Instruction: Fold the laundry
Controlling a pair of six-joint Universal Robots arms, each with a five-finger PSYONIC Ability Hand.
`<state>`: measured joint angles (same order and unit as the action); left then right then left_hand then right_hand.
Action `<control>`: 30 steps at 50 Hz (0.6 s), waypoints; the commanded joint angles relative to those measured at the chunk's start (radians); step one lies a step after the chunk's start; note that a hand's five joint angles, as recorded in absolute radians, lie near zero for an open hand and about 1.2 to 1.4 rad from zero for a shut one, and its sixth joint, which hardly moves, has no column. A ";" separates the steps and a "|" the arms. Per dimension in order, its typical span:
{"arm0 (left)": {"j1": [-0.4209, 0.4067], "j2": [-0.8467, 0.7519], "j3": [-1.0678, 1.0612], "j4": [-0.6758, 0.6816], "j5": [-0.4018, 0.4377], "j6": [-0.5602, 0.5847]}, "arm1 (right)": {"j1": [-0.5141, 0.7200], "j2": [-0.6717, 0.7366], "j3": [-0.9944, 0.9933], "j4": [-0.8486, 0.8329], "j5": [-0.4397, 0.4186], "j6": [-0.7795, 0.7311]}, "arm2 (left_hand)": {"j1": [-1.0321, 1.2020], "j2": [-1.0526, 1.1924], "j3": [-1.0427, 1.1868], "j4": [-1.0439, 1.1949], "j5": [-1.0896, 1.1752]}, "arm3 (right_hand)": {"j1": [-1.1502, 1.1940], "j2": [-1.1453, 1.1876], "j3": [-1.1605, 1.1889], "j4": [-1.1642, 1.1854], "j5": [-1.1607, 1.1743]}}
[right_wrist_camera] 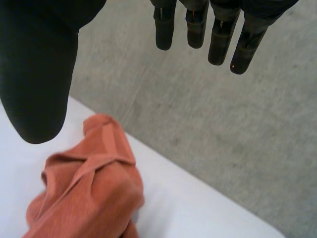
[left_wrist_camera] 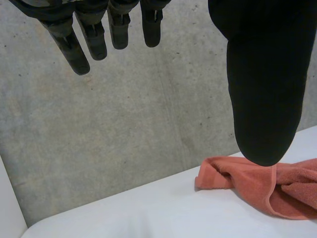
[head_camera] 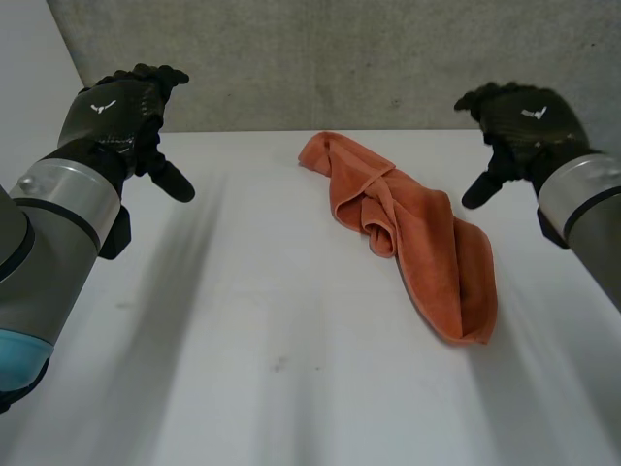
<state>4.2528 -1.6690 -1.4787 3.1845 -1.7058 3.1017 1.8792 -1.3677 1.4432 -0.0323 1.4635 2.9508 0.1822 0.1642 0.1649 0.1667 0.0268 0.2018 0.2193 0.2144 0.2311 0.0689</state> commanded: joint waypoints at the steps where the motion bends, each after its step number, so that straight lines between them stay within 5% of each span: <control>1: 0.001 0.000 0.002 0.005 0.000 0.000 | 0.003 0.200 -0.087 -0.006 0.008 -0.001 | -0.008 0.010 0.010 0.008 -0.027 | -0.027 -0.045 -0.040 -0.057 -0.069; 19: 0.004 -0.046 0.006 0.029 0.000 0.002 | 0.037 0.751 -0.486 -0.161 -0.012 0.131 | -0.008 0.010 0.010 0.008 -0.027 | -0.020 -0.037 -0.033 -0.049 -0.062; 21: 0.004 -0.051 0.006 0.029 0.000 0.002 | 0.037 0.791 -0.532 -0.150 -0.012 0.129 | -0.008 0.010 0.010 0.008 -0.027 | 0.115 0.098 0.103 0.086 0.073; 23: 0.004 -0.052 0.006 0.028 0.000 0.002 | 0.040 0.826 -0.589 -0.137 -0.014 0.128 | -0.008 0.010 0.010 0.008 -0.027 | 0.682 0.664 0.669 0.652 0.640; 24: 0.004 -0.054 0.006 0.028 0.000 0.002 | 0.040 0.826 -0.589 -0.136 -0.014 0.128 | -0.008 0.010 0.010 0.008 -0.027 | 0.685 0.667 0.672 0.655 0.643; 26: 0.004 -0.052 0.005 0.029 0.000 0.002 | 0.043 0.814 -0.618 -0.135 -0.015 0.128 | -0.008 0.010 0.010 0.008 -0.027 | 1.192 1.175 1.180 1.163 1.151; 30: 0.004 -0.052 0.006 0.028 0.000 0.002 | 0.054 0.730 -0.620 -0.132 -0.021 0.128 | -0.008 0.010 0.010 0.008 -0.027 | 1.194 1.177 1.182 1.165 1.153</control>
<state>4.2568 -1.7214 -1.4730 3.2132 -1.7058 3.1033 1.9204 -0.5472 0.8517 -0.1762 1.4488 3.0812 0.1822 0.1642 0.1650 0.1667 0.0268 0.8744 1.0579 1.0320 1.0322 0.8221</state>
